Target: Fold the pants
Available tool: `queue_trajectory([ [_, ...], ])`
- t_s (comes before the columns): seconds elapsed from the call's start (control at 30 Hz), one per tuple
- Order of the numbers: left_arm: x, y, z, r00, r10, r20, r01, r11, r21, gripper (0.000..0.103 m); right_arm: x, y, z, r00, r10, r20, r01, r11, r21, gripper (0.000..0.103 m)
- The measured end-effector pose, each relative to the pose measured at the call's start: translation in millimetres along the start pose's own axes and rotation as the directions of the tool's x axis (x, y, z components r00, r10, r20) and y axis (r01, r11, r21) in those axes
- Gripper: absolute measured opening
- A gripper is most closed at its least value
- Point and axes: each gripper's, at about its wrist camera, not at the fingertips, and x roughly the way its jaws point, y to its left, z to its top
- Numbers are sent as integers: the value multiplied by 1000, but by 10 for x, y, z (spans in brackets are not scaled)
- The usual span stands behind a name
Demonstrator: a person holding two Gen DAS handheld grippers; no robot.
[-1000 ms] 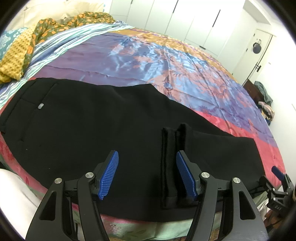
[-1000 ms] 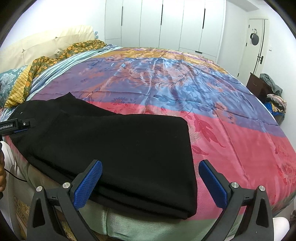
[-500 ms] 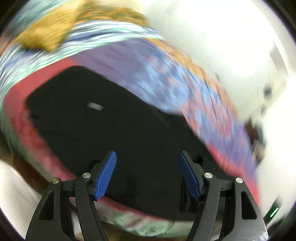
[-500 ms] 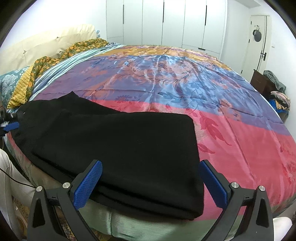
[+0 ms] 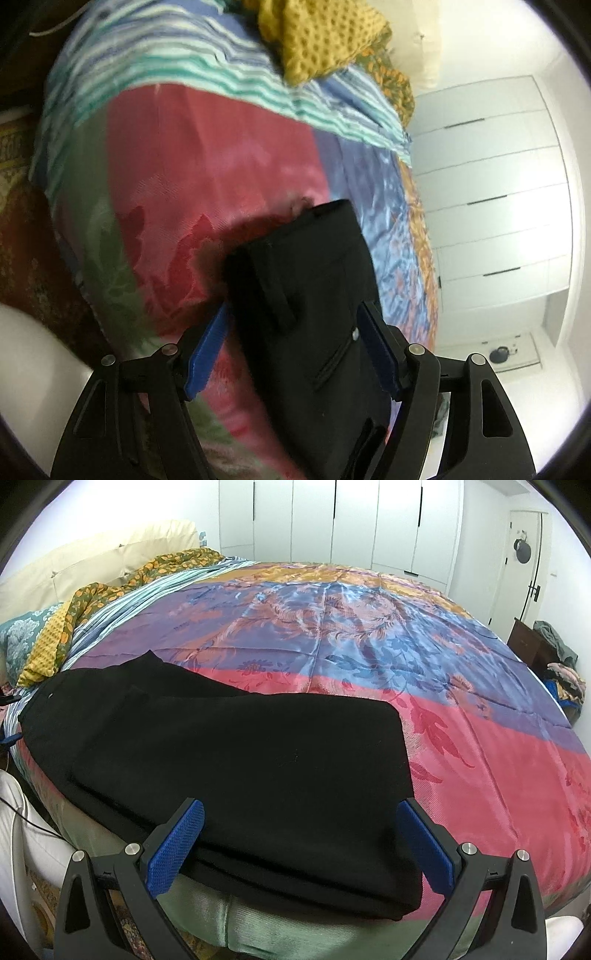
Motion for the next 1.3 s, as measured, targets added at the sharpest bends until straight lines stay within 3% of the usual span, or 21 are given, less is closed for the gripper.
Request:
queue_trajectory([
  [0.23,192,-17,157,1000,-23,1,22,998,50,72,11,12,-12,1000,1,-8,-1,1000,2,103],
  [0.47,449,17,326,997,-68,-35,69,997,37,77,22,18,-17,1000,-2,-12,2,1000,-2,103],
  [1.0,410,45,285,997,-77,-23,78,996,35,74,36,17,-23,1000,-5,-17,5,1000,-6,103],
  [1.1,406,31,261,999,-34,-11,35,998,57,61,38,14,-23,1000,-6,-17,6,1000,-6,103],
  [1.17,388,55,254,1000,-19,2,19,998,54,41,41,12,-24,1000,-5,-17,5,1000,-6,103],
  [1.23,367,88,255,999,-32,9,31,999,39,30,39,13,-23,1000,-4,-18,4,1000,-3,103],
  [1.3,347,69,245,1000,-22,16,21,998,54,27,36,11,-27,1000,-4,-18,4,1000,-2,103],
])
